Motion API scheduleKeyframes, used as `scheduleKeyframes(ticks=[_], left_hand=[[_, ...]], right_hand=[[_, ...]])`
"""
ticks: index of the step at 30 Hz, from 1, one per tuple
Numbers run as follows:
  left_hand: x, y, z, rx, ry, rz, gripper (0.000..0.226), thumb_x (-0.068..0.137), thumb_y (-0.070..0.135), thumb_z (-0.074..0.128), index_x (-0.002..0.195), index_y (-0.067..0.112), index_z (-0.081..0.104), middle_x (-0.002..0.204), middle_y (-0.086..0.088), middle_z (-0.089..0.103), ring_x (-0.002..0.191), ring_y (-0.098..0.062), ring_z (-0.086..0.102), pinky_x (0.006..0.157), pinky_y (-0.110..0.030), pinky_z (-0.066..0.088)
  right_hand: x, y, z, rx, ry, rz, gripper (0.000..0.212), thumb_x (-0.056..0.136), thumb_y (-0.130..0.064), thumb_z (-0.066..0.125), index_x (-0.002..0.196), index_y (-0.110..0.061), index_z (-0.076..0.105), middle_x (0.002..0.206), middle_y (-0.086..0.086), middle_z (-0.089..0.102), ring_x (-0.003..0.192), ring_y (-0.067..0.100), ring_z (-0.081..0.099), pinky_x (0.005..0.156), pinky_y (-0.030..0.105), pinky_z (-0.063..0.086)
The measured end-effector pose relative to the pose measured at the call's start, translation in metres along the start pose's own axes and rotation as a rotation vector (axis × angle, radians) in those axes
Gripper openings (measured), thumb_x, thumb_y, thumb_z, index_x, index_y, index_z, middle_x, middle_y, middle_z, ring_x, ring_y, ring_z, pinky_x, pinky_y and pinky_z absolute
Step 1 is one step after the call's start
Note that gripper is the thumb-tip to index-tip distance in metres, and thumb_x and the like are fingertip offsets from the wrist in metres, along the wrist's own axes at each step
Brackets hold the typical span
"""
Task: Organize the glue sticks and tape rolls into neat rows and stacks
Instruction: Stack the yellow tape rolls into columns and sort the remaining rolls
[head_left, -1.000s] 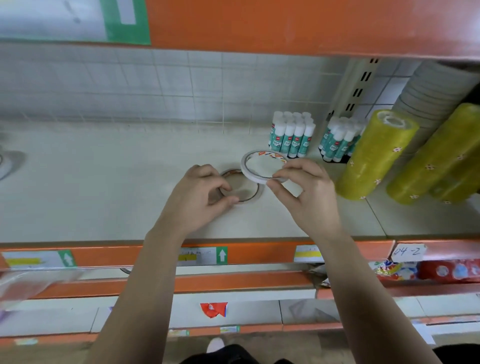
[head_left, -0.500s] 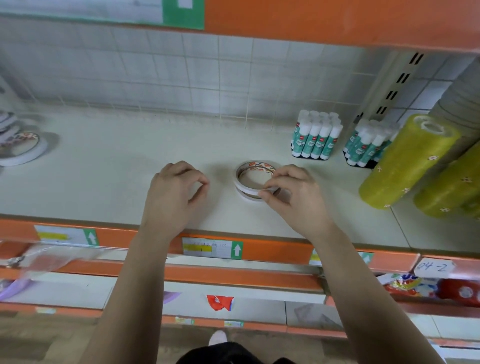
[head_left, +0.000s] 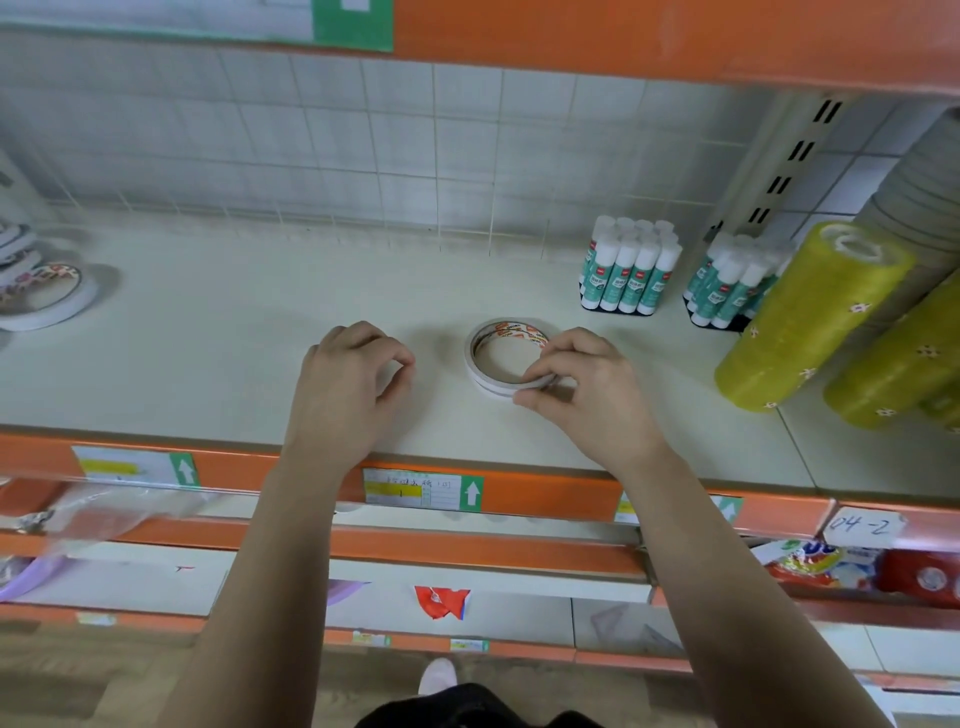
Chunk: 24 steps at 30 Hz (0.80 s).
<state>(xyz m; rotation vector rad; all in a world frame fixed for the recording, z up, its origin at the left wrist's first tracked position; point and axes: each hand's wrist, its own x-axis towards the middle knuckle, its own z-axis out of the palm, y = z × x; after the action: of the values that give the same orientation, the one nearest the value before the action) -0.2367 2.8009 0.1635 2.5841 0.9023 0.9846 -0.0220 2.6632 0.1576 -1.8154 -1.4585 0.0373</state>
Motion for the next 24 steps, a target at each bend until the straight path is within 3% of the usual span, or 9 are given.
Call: scheduleKeyframes(ticks=[5, 13, 19, 24], left_hand=[[-0.003, 0.001, 0.000, 0.020, 0.012, -0.022, 0.013, 0.080, 0.019, 0.060, 0.079, 0.014, 0.071, 0.082, -0.003, 0.064, 0.076, -0.029, 0.060, 0.067, -0.043, 0.052], [-0.004, 0.001, 0.001, 0.047, 0.025, -0.012, 0.014, 0.081, 0.017, 0.058, 0.078, 0.012, 0.071, 0.078, -0.004, 0.065, 0.072, -0.029, 0.060, 0.064, -0.042, 0.052], [-0.005, 0.004, 0.001, 0.053, 0.027, -0.015, 0.014, 0.081, 0.016, 0.058, 0.078, 0.012, 0.070, 0.077, -0.004, 0.065, 0.071, -0.029, 0.060, 0.064, -0.043, 0.052], [-0.006, 0.003, 0.001, 0.054, 0.026, -0.013, 0.014, 0.081, 0.017, 0.058, 0.079, 0.012, 0.071, 0.077, -0.004, 0.065, 0.070, -0.029, 0.060, 0.065, -0.044, 0.052]], right_hand=[[0.000, -0.003, -0.002, 0.023, -0.016, 0.026, 0.021, 0.066, -0.017, 0.087, 0.083, -0.010, 0.077, 0.096, 0.001, 0.061, 0.091, 0.027, 0.061, 0.080, 0.041, 0.052], [0.000, -0.008, -0.005, 0.027, -0.018, 0.035, 0.020, 0.067, -0.015, 0.087, 0.083, -0.008, 0.077, 0.095, 0.000, 0.060, 0.088, 0.024, 0.062, 0.079, 0.042, 0.054], [-0.001, -0.011, -0.008, 0.018, -0.026, 0.040, 0.021, 0.069, -0.016, 0.086, 0.086, -0.008, 0.077, 0.098, 0.001, 0.061, 0.087, 0.019, 0.062, 0.079, 0.027, 0.050], [-0.002, -0.011, -0.008, 0.004, -0.022, 0.026, 0.021, 0.069, -0.017, 0.087, 0.086, -0.008, 0.077, 0.095, -0.003, 0.058, 0.087, 0.019, 0.062, 0.080, 0.033, 0.053]])
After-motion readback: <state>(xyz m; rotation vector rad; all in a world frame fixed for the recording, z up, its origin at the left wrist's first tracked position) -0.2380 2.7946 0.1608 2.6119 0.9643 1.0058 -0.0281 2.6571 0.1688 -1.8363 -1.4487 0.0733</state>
